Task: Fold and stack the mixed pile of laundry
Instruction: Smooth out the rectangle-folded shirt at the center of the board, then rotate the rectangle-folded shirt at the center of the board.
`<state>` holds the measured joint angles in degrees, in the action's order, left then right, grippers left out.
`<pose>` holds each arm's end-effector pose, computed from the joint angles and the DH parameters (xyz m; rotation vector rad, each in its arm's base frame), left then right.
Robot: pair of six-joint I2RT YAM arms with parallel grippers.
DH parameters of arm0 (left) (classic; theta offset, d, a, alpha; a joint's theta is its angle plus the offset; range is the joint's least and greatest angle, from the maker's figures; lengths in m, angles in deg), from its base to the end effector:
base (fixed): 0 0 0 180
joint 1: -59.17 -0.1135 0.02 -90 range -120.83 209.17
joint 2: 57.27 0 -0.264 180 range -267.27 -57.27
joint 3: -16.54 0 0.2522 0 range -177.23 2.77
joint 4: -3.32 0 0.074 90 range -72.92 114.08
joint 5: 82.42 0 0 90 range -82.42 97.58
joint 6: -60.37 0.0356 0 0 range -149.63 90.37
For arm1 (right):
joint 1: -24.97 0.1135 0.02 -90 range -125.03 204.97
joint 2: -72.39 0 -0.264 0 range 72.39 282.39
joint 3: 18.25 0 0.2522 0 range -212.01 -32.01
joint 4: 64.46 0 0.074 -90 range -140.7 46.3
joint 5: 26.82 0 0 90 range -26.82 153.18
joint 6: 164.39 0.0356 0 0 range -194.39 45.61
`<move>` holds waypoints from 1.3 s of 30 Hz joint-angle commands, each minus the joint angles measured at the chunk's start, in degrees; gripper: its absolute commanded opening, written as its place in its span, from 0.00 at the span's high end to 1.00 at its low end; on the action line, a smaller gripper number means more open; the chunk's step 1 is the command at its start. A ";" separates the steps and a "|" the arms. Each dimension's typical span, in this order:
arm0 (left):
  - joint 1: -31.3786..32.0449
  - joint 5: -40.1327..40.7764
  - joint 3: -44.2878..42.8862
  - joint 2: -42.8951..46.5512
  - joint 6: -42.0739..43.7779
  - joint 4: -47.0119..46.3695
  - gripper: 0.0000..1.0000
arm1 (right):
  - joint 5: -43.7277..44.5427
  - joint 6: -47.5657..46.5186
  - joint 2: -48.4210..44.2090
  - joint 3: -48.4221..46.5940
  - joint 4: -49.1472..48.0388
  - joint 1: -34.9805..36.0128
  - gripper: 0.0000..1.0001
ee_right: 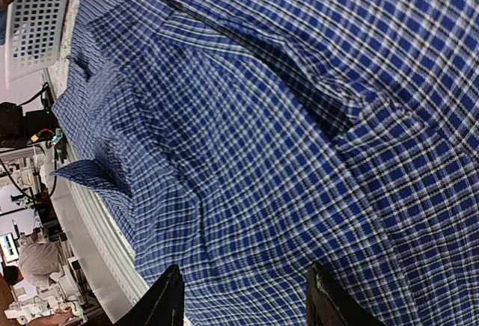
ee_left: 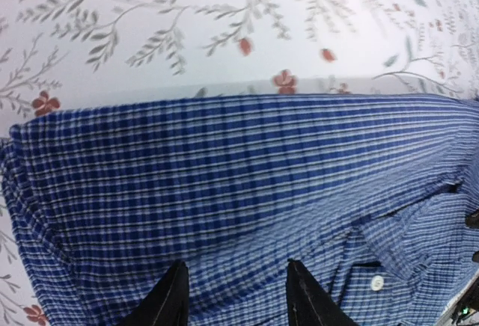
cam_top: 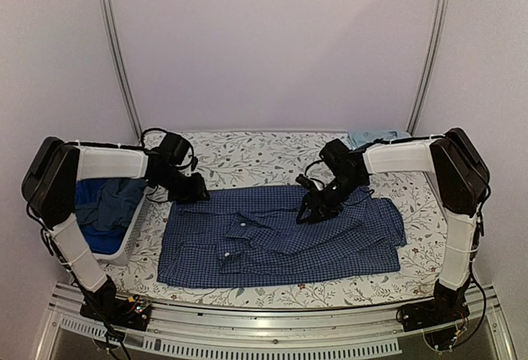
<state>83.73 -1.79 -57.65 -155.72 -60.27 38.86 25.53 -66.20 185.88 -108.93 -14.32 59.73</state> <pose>0.3101 -0.1481 0.1767 -0.0835 2.6985 -0.5334 0.3061 0.2389 0.1602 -0.8149 2.8030 1.0848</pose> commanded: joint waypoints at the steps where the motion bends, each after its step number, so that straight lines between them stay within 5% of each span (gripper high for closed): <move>1: -4.60 2.10 1.80 -5.51 -1.65 5.07 0.57 | 3.69 1.77 3.93 0.98 0.85 -0.81 0.46; 6: -3.58 4.08 1.89 -2.37 5.37 4.52 0.50 | 5.69 1.45 4.14 2.02 3.38 -3.17 0.45; 11: 2.13 8.58 -0.40 8.20 14.29 -2.34 0.03 | 7.28 3.39 -5.57 -2.84 7.47 -3.85 0.41; 16: 0.65 3.61 -2.95 5.55 12.33 -12.04 0.00 | 5.47 8.92 -12.25 7.50 7.28 -3.74 0.41; 22: 3.01 -1.76 -22.01 -14.00 21.76 2.80 0.00 | 7.44 17.25 -19.31 22.11 1.91 -3.73 0.41; 26: 5.07 -1.57 -26.03 -20.49 26.41 7.23 0.09 | 9.68 19.79 -19.11 24.44 -0.15 -3.74 0.41; 31: 4.19 1.97 -27.15 -25.89 24.13 14.85 0.39 | 8.17 20.47 -14.86 24.44 -2.82 -3.70 0.41; 37: 0.41 5.12 -13.81 -19.75 15.16 15.83 0.72 | 12.57 14.35 -3.40 13.10 -0.64 -3.78 0.43; 39: -0.45 5.22 -8.69 -16.37 11.86 15.58 0.75 | 13.90 12.16 1.80 6.74 0.90 -3.80 0.44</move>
<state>85.63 1.01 -75.64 -175.28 -41.08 46.69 32.42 -48.65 177.53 -93.87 -11.81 55.82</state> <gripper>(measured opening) 0.269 0.567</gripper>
